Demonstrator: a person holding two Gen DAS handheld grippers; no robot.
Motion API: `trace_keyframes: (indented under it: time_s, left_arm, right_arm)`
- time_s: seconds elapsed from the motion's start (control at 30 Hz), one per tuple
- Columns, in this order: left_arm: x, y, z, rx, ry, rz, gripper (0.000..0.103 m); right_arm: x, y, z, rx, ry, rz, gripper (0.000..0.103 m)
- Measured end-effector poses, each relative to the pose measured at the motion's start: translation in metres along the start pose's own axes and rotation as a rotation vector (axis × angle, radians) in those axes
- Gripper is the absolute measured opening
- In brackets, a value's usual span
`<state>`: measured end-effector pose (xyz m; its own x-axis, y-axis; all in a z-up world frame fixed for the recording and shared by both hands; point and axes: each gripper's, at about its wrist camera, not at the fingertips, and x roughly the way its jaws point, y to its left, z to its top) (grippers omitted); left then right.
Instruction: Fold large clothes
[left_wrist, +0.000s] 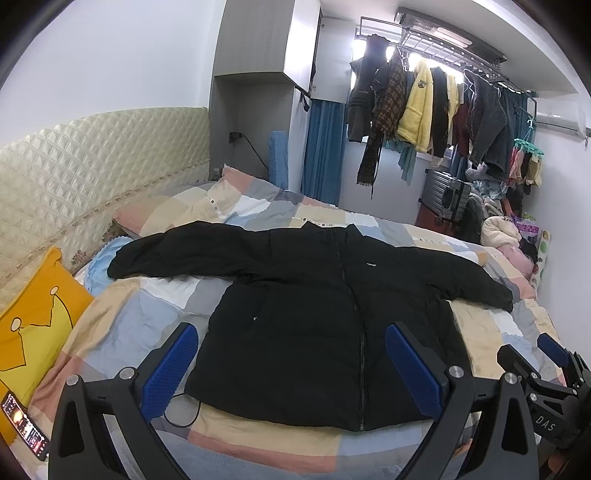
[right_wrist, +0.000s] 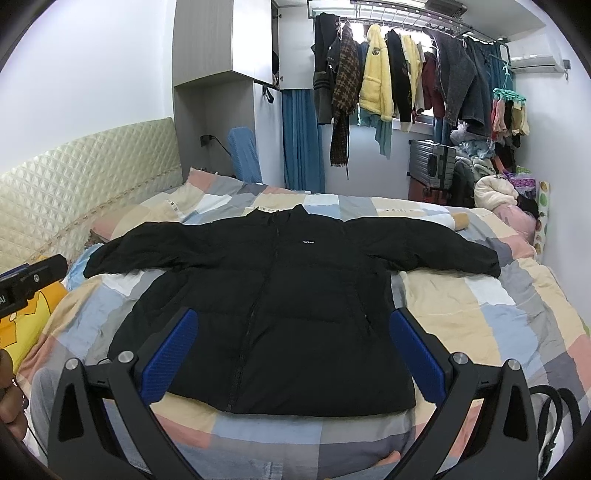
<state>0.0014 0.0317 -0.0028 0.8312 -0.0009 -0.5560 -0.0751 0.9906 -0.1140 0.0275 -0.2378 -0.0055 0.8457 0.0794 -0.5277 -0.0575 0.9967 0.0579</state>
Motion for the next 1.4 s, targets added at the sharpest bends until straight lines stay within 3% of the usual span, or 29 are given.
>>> trace_keyframes:
  time_s: [0.93,1.2,1.4]
  left_arm:
    - [0.016,-0.015,0.001,0.045,0.021,-0.029,0.102]
    - [0.026,-0.011,0.027,0.038,0.014,-0.016,0.102]
    - [0.026,-0.007,0.065,0.04,-0.089,-0.065,0.102]
  right_arm:
    - [0.011,0.007,0.002,0.007,0.021,0.023,0.103]
    - [0.015,-0.001,0.024,0.014,0.009,0.004,0.103]
    - [0.017,-0.015,0.046,0.055,-0.046,0.0,0.103]
